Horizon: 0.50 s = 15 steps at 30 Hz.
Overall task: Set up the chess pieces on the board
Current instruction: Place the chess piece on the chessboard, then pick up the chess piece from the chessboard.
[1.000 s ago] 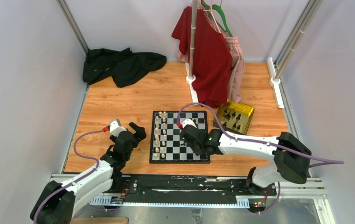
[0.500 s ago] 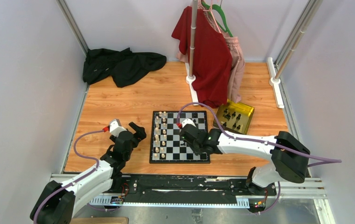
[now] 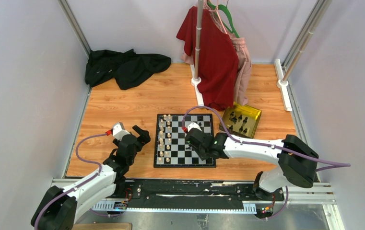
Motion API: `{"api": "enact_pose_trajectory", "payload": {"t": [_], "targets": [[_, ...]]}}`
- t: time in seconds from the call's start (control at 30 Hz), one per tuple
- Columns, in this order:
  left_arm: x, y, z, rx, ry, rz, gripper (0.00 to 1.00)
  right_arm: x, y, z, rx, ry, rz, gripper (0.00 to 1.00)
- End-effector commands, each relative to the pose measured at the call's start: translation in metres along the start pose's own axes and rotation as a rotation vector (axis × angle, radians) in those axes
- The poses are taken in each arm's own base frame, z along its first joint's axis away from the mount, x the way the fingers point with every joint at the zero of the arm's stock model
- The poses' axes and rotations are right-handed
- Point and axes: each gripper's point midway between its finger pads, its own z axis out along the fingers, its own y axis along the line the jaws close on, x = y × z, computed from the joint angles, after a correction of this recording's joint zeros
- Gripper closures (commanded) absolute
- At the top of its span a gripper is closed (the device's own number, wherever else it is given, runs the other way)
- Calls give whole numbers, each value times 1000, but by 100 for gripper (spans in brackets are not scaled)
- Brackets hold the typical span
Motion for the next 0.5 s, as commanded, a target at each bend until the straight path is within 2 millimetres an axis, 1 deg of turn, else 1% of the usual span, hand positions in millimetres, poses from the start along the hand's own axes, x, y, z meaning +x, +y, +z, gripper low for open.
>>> {"api": "enact_pose_trajectory", "payload": {"t": [0.0, 0.1, 0.27, 0.43, 0.47], "targets": [[3, 8, -1, -20, 9, 20, 0, 2, -6, -3, 11, -5, 18, 71], [-1, 5, -3, -14, 3, 18, 0, -1, -7, -7, 8, -21, 19, 69], [-11, 0, -8, -4, -14, 13, 0, -12, -10, -20, 6, -68, 18, 68], [-22, -1, -13, -8, -44, 1, 0, -21, -13, -33, 0, -97, -5, 68], [-22, 1, -15, -12, -40, 4, 0, -22, -12, -36, -8, -100, -26, 68]]}}
